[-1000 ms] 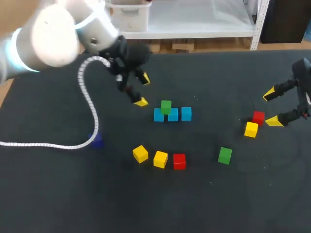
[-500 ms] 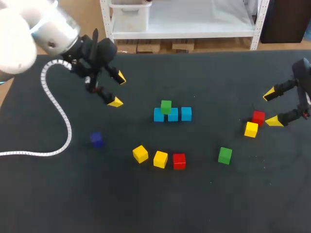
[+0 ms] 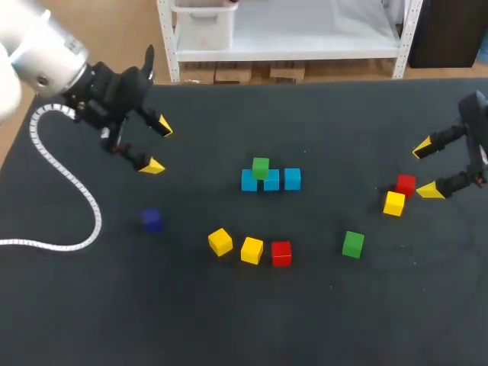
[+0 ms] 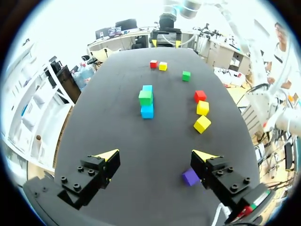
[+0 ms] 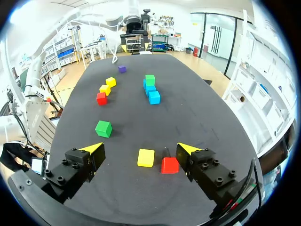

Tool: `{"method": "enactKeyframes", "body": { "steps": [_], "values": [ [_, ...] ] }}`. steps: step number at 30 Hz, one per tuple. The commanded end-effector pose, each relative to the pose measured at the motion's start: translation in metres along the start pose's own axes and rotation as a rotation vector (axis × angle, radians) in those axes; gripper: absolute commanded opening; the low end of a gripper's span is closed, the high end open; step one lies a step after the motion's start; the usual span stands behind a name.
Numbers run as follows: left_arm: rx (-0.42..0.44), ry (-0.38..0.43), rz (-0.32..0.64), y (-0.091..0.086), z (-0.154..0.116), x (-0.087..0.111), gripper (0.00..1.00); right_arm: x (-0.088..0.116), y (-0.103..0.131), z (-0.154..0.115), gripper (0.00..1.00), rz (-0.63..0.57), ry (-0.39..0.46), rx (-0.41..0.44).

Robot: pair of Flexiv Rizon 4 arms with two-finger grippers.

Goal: Place the blue cubes, place green cubes on the blue cubes, place the yellow cubes on the green cubes, then place the red cubes on the yellow cubes, and place purple cube on the red cubes.

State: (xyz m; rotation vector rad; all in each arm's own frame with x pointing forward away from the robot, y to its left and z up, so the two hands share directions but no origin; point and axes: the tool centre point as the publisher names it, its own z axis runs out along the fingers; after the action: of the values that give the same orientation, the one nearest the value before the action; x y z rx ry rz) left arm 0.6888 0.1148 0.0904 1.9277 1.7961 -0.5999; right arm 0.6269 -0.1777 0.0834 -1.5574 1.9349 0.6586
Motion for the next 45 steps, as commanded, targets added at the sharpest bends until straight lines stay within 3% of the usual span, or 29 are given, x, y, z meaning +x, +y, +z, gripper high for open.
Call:
{"method": "enactKeyframes", "body": {
  "steps": [1, 17, 20, 22, 26, 34, 38, 45],
  "values": [
    [0.017, -0.010, 0.030, 0.001, -0.006, 0.007, 1.00, 0.000, 0.000, 0.001, 1.00, -0.001, -0.002, 0.000],
    [0.040, -0.016, 0.067, 0.000, -0.010, 0.010, 1.00, 0.000, 0.000, 0.001, 1.00, -0.001, -0.002, 0.000],
    [0.040, -0.016, 0.067, 0.000, -0.010, 0.010, 1.00, -0.012, -0.003, 0.006, 1.00, -0.153, 0.031, -0.158],
    [0.040, -0.016, 0.067, 0.000, -0.010, 0.010, 1.00, -0.022, 0.005, 0.012, 1.00, -0.298, 0.023, -0.319],
    [0.040, -0.016, 0.067, 0.000, -0.010, 0.010, 1.00, -0.032, 0.021, 0.016, 1.00, -0.497, 0.032, -0.533],
    [0.040, -0.016, 0.067, 0.000, -0.010, 0.010, 1.00, -0.038, 0.047, 0.019, 1.00, -0.821, 0.057, -1.003],
    [0.040, -0.016, 0.067, 0.000, -0.010, 0.010, 1.00, -0.034, 0.057, 0.026, 1.00, -0.915, 0.121, -1.225],
    [0.040, -0.016, 0.067, 0.000, -0.010, 0.010, 1.00, -0.032, 0.057, 0.029, 1.00, -0.901, 0.146, -1.231]
  ]
}}
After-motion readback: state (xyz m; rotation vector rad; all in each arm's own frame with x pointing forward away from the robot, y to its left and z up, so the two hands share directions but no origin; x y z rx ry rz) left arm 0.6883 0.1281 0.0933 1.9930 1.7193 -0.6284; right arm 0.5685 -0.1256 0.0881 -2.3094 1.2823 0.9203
